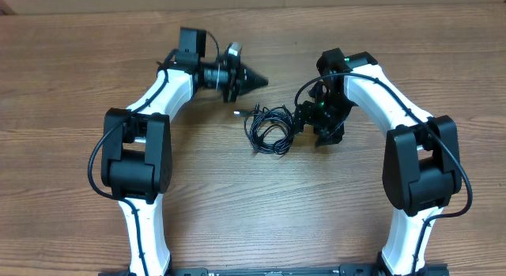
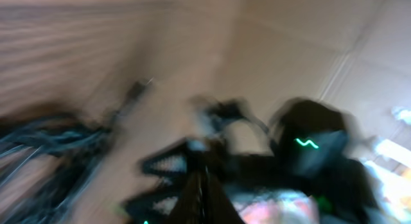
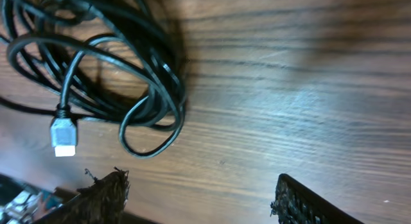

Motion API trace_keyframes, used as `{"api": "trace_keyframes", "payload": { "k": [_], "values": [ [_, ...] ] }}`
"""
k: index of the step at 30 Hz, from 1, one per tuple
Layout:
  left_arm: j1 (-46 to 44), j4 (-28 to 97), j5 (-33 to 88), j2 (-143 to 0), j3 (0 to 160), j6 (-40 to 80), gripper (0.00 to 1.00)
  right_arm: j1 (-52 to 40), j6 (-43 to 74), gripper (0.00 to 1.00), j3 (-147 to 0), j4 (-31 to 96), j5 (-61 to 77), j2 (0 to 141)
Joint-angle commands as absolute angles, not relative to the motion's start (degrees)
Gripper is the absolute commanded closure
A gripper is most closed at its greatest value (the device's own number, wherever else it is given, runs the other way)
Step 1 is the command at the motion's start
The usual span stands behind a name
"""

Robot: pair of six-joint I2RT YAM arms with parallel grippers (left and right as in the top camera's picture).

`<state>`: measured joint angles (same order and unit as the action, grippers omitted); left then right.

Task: Untangle cables

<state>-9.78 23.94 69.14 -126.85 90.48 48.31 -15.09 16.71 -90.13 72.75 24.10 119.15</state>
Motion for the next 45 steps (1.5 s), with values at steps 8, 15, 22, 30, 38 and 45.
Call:
{"api": "trace_keyframes", "payload": {
  "k": [8,15,22,30,38,45],
  "values": [
    [-13.21,53.49,31.94,-125.45,106.56,19.09,0.96,-13.08,20.84,0.26,-90.06,67.46,19.11,118.76],
    [-20.69,62.83,10.48,-125.62,112.92,16.38,0.95,-12.21,20.78,0.25,-90.06,66.94,19.05,118.76],
    [-22.52,62.19,11.88,-126.28,106.43,15.35,0.9,-10.61,20.71,0.25,-90.06,68.03,18.68,118.76],
    [-22.5,56.16,19.18,-126.3,98.65,14.13,0.75,-10.96,20.32,0.25,-90.06,69.32,19.11,118.76],
    [-22.52,50.76,17.89,-126.3,92.64,17.37,0.8,-11.38,17.45,0.24,-90.06,69.3,26.04,118.76],
    [-21.61,49.25,11.22,-126.3,91.13,27.29,0.96,-14.26,17.54,0.24,-90.04,68.51,27.11,118.76]
  ]
}}
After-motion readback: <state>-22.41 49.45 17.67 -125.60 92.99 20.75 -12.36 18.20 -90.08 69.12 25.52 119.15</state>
